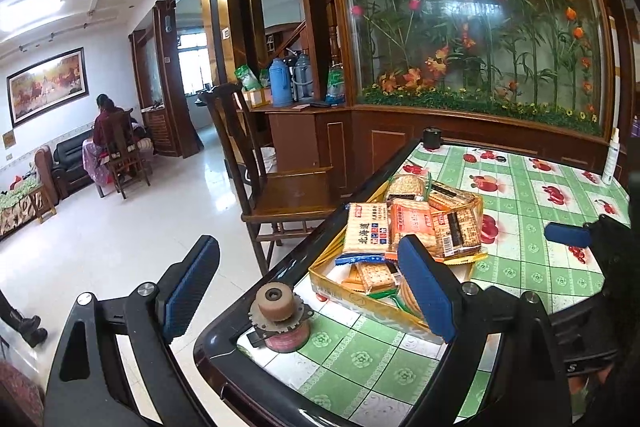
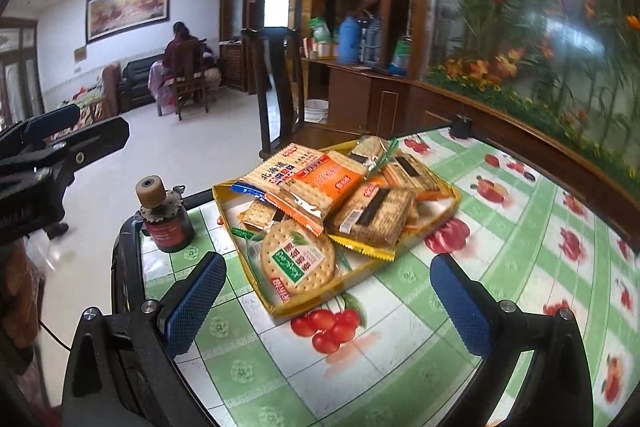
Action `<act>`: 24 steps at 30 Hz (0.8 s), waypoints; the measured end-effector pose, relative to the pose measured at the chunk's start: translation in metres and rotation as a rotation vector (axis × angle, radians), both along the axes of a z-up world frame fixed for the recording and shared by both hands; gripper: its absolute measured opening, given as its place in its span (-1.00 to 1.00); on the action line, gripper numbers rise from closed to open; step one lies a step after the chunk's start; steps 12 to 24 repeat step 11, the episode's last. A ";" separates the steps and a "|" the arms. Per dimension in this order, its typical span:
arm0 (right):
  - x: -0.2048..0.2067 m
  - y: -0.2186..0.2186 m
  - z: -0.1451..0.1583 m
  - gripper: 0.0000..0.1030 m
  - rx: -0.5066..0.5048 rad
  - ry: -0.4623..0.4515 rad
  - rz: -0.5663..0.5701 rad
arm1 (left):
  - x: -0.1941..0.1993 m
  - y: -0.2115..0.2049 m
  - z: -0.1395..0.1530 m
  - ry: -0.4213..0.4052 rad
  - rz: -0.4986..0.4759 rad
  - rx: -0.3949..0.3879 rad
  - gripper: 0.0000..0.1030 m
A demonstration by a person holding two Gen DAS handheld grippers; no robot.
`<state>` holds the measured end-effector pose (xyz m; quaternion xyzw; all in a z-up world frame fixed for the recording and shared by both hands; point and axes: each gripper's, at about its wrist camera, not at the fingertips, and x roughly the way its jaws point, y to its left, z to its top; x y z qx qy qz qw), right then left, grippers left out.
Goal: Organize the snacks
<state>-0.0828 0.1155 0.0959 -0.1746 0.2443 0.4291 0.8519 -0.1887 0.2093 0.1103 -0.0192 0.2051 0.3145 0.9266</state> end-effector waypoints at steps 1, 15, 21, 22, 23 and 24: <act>0.000 0.002 0.000 0.99 -0.007 -0.006 0.001 | 0.001 -0.001 0.000 0.002 -0.002 0.004 0.78; 0.004 0.005 -0.003 0.99 -0.013 -0.016 0.017 | 0.008 -0.007 -0.001 0.013 -0.048 0.014 0.79; 0.004 0.005 -0.003 0.99 -0.013 -0.016 0.017 | 0.008 -0.007 -0.001 0.013 -0.048 0.014 0.79; 0.004 0.005 -0.003 0.99 -0.013 -0.016 0.017 | 0.008 -0.007 -0.001 0.013 -0.048 0.014 0.79; 0.004 0.005 -0.003 0.99 -0.013 -0.016 0.017 | 0.008 -0.007 -0.001 0.013 -0.048 0.014 0.79; 0.004 0.005 -0.003 0.99 -0.013 -0.016 0.017 | 0.008 -0.007 -0.001 0.013 -0.048 0.014 0.79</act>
